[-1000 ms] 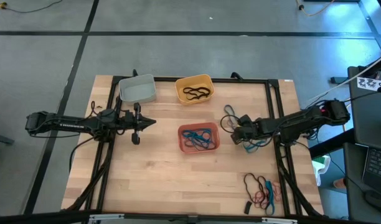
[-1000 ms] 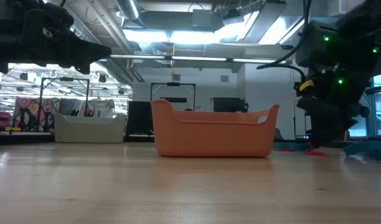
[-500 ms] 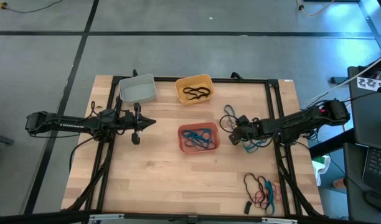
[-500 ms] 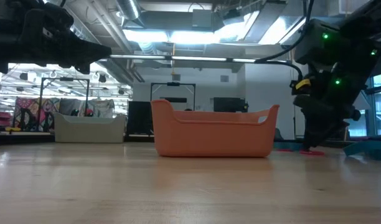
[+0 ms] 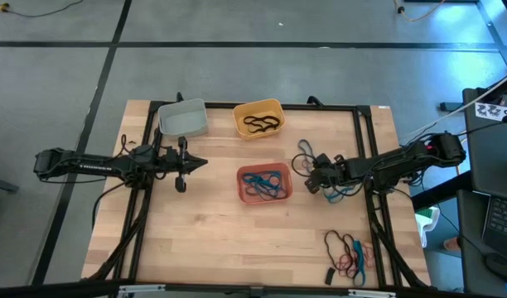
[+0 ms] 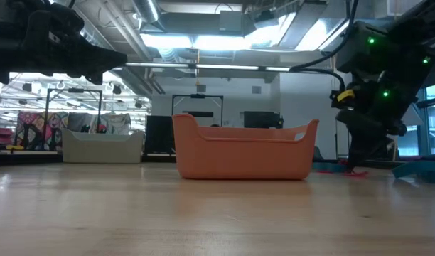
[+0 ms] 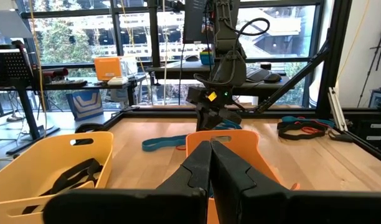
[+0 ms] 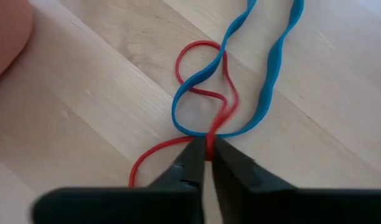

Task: Sort rubber bands into baskets
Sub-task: Move the red rubber band to the bottom of the table

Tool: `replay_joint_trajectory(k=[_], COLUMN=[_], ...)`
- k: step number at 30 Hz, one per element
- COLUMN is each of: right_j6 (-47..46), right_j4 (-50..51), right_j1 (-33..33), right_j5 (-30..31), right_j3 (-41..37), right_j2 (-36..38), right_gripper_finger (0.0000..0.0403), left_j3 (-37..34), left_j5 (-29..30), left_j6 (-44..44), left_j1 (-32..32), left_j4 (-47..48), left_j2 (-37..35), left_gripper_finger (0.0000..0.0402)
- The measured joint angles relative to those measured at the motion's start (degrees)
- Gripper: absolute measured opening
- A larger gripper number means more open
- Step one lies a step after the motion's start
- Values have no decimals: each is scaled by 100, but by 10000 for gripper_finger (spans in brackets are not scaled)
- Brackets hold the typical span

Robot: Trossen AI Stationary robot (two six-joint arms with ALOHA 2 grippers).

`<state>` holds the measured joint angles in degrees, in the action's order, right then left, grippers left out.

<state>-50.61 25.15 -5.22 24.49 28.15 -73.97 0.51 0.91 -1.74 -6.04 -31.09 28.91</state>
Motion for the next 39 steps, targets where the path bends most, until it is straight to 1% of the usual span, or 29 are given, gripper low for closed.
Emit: replay_joint_trajectory(k=[2,6,9,12,18,28,34,39], right_j6=[40,142,148,163,337,442,413,413], right_j4=[7,19,107,370,958,1462,1956,2395], right_j1=[1,-1,-1,-1,-1,-8,-8,-24], right_j5=[7,33,36,37,39,186,313,221], right_j3=[-1,-1,49,251,712,1231,1620,1892], right_j2=[-2,-2,-2,-2,-2,-2,-2,-2], right_gripper_finger=[8,16,12,4,10,5,5,2], left_j3=[0,0,0,0,2,0,0,0], left_j5=[0,2,0,0,0,0,1,0], left_j6=[14,17,20,21,24,26,31,31], left_j1=[1,0,2,0,2,1,1,0], left_j4=[-2,-2,-2,-4,-3,-4,-7,-5], left_j2=[1,1,1,1,1,0,0,1], left_gripper_finger=[5,5,5,5,5,5,5,5])
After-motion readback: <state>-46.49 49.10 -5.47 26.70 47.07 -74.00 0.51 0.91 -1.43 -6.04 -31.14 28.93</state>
